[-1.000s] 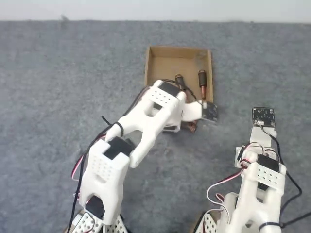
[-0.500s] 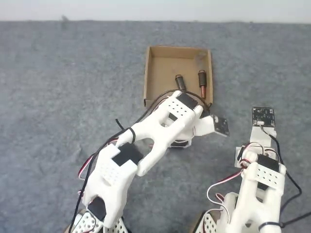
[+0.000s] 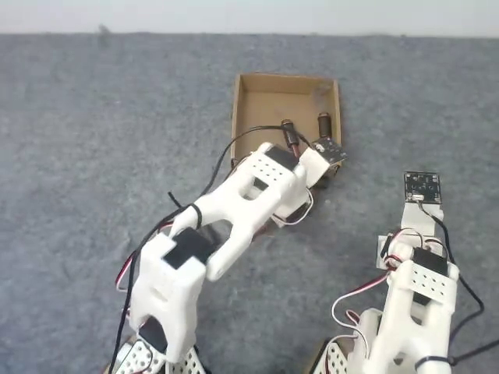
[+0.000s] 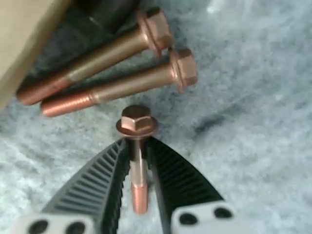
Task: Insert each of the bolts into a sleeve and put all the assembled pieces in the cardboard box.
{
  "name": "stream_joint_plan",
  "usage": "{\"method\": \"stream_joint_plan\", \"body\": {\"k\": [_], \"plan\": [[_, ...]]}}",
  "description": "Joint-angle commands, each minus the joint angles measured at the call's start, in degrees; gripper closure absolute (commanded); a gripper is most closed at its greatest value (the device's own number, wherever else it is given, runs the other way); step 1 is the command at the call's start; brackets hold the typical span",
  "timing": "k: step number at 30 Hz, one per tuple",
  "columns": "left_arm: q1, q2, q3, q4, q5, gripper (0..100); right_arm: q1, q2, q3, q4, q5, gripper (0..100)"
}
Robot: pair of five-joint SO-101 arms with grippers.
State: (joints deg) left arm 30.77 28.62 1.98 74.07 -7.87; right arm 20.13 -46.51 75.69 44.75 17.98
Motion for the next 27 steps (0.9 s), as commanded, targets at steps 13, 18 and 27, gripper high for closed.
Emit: {"method": "stream_joint_plan", "body": {"k": [13, 18, 27], "plan": [[-0.35, -10.29, 8.13, -9.49, 0.18, 88, -0.31, -1.54, -0.35, -1.19, 0.79, 99.0], [-1.41, -10.11, 8.22, -12.57, -3.25, 88, -0.31, -1.54, -0.35, -1.01, 0.79, 99.1], [-1.14, -2.46, 0.75, -7.65, -3.08, 99, -0.22, -1.54, -0.35, -0.84, 0.79, 99.1]]}}
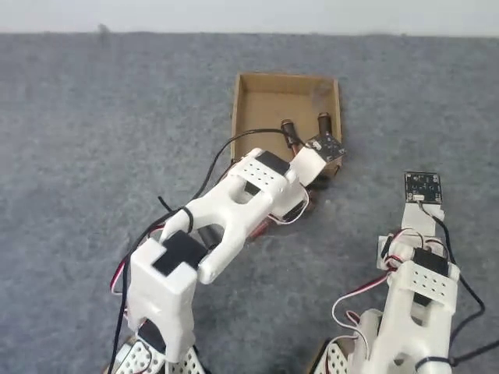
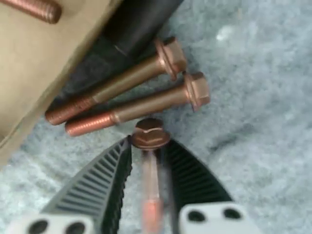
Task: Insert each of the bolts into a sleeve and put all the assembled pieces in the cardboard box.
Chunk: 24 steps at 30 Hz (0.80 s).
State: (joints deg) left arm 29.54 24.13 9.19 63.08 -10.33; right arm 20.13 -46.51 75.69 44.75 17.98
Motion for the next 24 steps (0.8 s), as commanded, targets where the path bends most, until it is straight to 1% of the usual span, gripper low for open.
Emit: {"method": "stream_joint_plan", "body": {"k": [1, 5, 10, 13, 15, 22, 24], "plan": [[0.44, 3.16, -7.87, 4.66, -0.7, 99, -0.22, -1.54, -0.35, -0.84, 0.79, 99.1], [1.05, 6.51, -11.82, 9.23, -0.79, 99, -0.22, -1.54, -0.35, -1.01, 0.79, 99.1], [0.88, 6.51, -11.82, 10.02, -0.18, 99, -0.22, -1.54, 0.0, -1.19, 0.79, 99.1], [0.53, 5.63, -11.56, 10.02, 2.46, 99, -0.22, -1.54, 0.0, -1.19, 0.79, 99.1], [0.44, 3.34, -9.01, 9.14, 2.55, 99, -0.22, -1.54, 0.09, -1.19, 0.79, 99.1], [0.53, -12.57, 7.87, -1.32, 2.99, 99, -0.22, -1.54, 0.09, -1.19, 0.7, 99.1], [0.35, -17.49, 12.09, -3.16, 4.84, 99, -0.22, -1.54, 0.09, -1.19, 0.7, 99.1]]}}
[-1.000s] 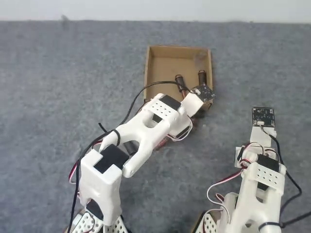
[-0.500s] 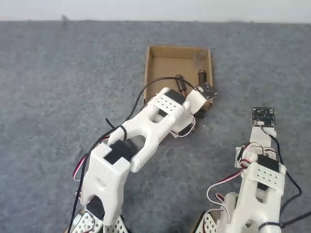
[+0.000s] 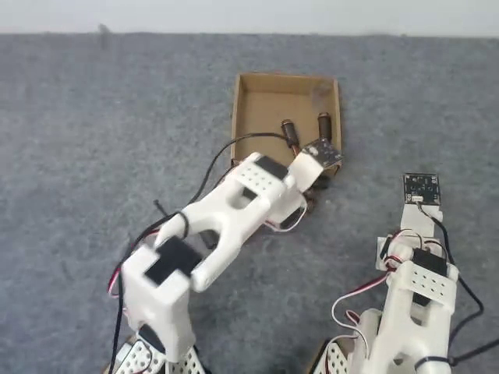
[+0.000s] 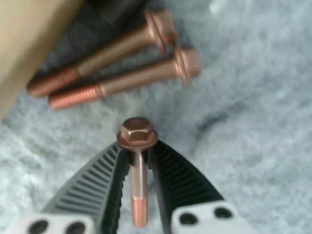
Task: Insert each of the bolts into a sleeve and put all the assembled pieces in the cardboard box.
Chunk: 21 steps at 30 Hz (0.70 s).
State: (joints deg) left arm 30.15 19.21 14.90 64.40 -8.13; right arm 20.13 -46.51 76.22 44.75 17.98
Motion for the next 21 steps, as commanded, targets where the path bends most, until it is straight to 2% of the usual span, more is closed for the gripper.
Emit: {"method": "stream_joint_plan", "body": {"k": [1, 6, 15, 19, 21], "plan": [[-1.05, -14.95, 8.4, -5.27, 4.04, 99, -0.22, -1.54, -0.44, -1.19, 0.7, 99.1], [-6.51, -24.18, 15.16, -7.91, 8.79, 99, -0.48, -1.54, -0.44, -1.27, 0.62, 99.1], [-15.91, -40.53, 25.71, -7.56, 8.79, 99, -0.57, -1.54, -0.35, -3.03, 0.18, 99.1], [-25.14, -47.74, 30.64, -7.74, 10.55, 99, -2.24, -1.54, -0.35, -3.12, 0.35, 99.0], [-31.91, -50.29, 33.01, -7.91, 13.01, 99, -3.21, -1.54, -0.35, -3.12, 0.62, 98.9]]}}
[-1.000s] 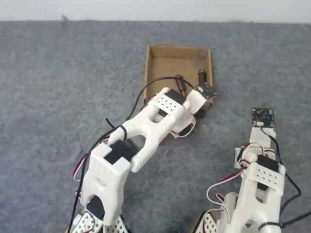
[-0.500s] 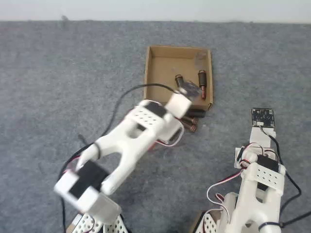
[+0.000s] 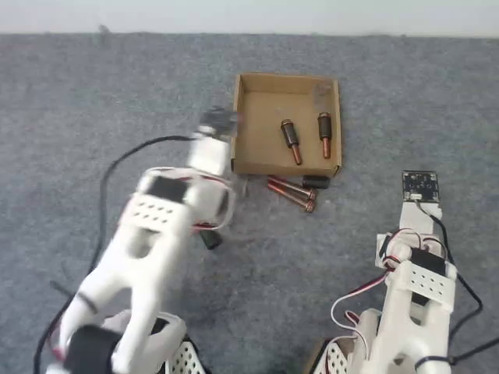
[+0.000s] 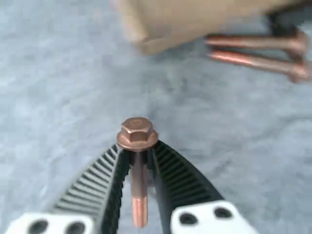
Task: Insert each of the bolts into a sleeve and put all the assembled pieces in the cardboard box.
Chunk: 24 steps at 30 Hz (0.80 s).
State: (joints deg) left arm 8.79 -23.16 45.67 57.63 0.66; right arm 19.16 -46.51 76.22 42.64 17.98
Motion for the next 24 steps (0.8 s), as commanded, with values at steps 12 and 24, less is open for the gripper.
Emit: {"method": "stream_joint_plan", "body": {"k": [12, 24], "plan": [[-40.18, -10.81, 15.34, -12.22, 5.36, 99, -11.47, -2.15, -1.05, -11.91, 0.7, 98.9], [-41.41, -10.81, 20.18, -17.49, 0.09, 99, -24.31, -1.54, 4.22, -42.51, 0.35, 98.9]]}}
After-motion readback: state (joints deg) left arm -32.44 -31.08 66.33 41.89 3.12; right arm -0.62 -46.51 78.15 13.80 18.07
